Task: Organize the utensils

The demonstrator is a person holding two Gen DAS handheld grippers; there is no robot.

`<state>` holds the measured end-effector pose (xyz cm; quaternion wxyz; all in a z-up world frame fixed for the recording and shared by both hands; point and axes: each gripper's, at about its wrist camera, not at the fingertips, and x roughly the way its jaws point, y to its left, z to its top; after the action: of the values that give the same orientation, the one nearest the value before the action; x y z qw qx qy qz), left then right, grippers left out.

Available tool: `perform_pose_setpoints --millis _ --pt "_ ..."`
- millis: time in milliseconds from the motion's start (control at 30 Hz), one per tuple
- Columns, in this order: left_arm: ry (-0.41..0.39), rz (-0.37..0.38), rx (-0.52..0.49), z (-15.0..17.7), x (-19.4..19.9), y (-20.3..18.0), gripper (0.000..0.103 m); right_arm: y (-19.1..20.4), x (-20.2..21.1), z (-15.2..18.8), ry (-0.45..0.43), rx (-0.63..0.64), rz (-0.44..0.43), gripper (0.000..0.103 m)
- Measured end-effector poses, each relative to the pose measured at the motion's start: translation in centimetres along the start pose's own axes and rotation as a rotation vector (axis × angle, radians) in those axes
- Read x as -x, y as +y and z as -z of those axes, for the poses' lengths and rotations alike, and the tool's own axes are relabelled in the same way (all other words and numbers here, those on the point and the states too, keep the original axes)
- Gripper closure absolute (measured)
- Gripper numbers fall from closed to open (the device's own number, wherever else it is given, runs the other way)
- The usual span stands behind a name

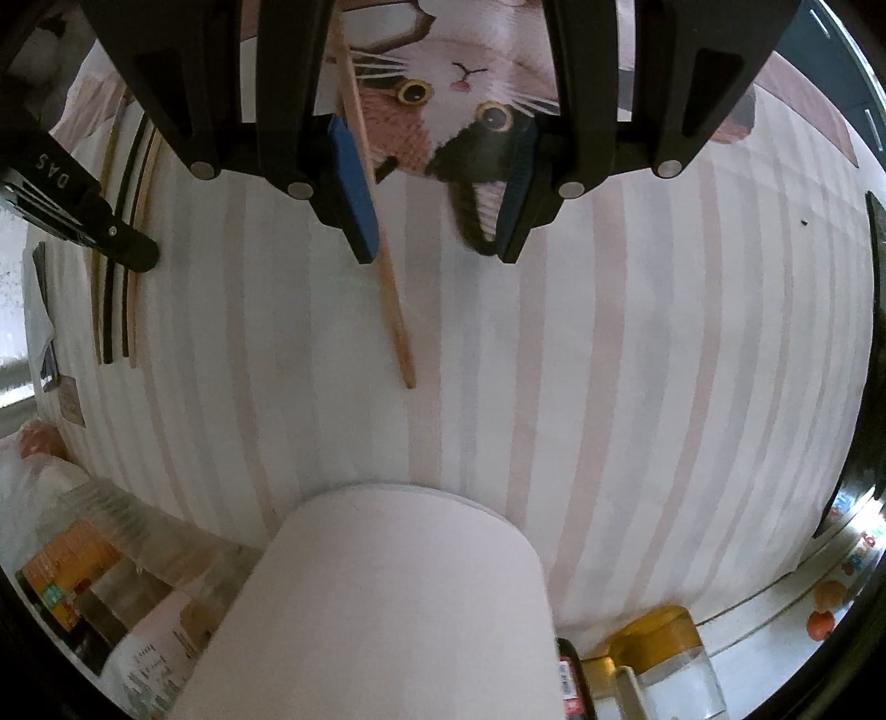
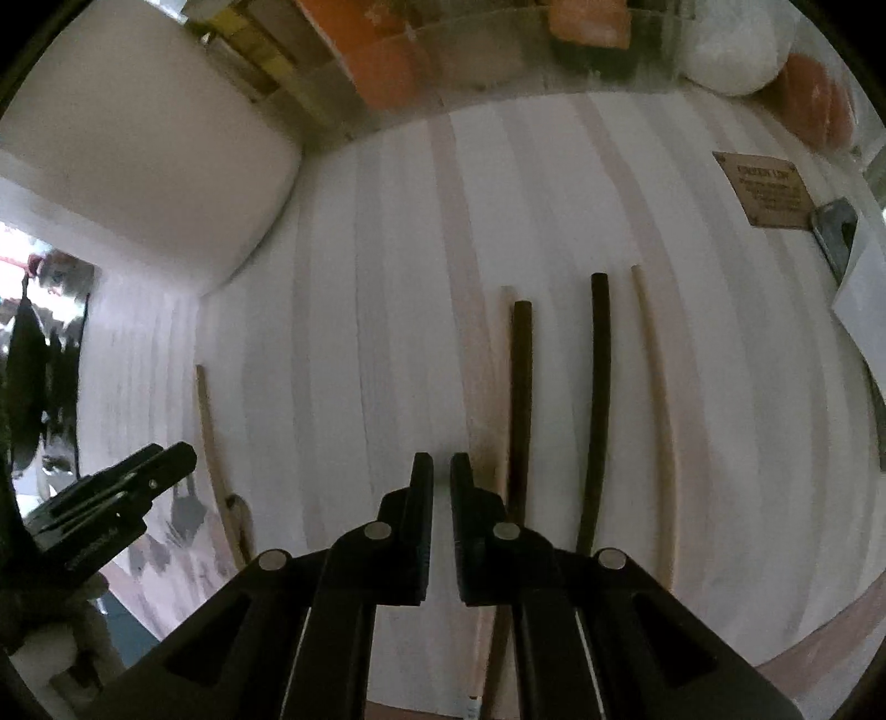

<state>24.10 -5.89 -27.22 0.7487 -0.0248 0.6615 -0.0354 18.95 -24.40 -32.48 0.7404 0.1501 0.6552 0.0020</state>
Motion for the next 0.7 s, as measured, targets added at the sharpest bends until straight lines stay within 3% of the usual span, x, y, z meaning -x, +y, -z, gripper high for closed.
perform_pose_setpoints --millis 100,233,300,367,600,700 --pt "0.011 0.002 -0.017 -0.2 -0.5 -0.8 0.061 -0.2 -0.2 -0.3 0.000 0.006 0.009 0.103" --pt "-0.010 -0.059 -0.084 -0.1 -1.3 -2.9 0.066 -1.5 0.6 0.2 -0.015 -0.088 -0.083 0.102" --pt "-0.041 -0.057 -0.127 -0.1 -1.2 -3.9 0.092 -2.2 1.7 0.3 -0.037 -0.116 -0.093 0.102" --pt "-0.043 -0.074 -0.174 -0.1 -1.4 -4.8 0.096 -2.9 2.3 0.6 -0.049 -0.128 -0.096 0.101" --pt "-0.050 -0.106 -0.216 0.0 -1.4 -5.2 0.097 -4.2 2.9 1.1 -0.036 -0.096 -0.107 0.101" --pt "-0.048 -0.111 -0.209 -0.2 -1.5 -4.6 0.097 -4.7 2.0 1.4 -0.016 -0.097 -0.057 0.101"
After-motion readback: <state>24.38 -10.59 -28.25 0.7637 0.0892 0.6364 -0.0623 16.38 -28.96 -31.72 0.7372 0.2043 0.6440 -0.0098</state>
